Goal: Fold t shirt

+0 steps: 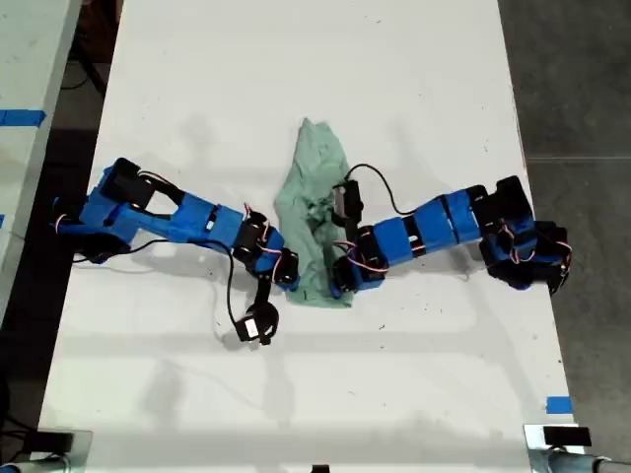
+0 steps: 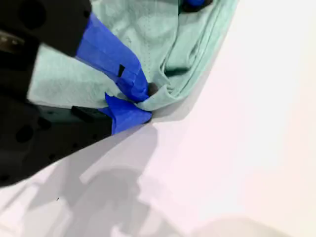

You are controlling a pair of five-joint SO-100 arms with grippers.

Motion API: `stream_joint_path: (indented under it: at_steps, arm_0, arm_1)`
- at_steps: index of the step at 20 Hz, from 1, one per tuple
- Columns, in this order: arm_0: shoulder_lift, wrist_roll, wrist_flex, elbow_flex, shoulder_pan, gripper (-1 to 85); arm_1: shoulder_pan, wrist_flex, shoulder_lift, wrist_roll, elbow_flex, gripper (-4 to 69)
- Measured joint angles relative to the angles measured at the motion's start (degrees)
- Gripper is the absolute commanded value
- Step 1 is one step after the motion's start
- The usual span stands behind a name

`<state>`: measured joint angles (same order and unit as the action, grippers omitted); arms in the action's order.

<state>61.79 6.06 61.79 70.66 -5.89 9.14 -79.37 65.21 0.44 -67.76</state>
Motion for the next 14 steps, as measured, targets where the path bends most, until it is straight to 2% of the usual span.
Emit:
stream_joint_path:
  at_steps: [2, 5, 10, 14]
  arm_0:
    - [0.0, 0.1, 0.3, 0.0, -0.1, -0.1]
    - [0.3, 0.6, 2.1, -0.1, -0.8, -0.1]
    - [7.2, 0.6, 9.9, -0.1, -1.1, -0.1]
    - [17.0, -5.3, 15.4, 0.0, 6.9, -0.1]
  arm_1:
    - [0.0, -0.4, -0.3, -0.2, 1.6, 0.5]
    - [0.3, -4.7, -0.7, -0.3, 7.6, 0.5]
    - [-1.1, -6.9, 3.5, -5.8, 10.3, 0.5]
    - [-7.9, -8.5, 11.0, -12.3, 10.3, 0.5]
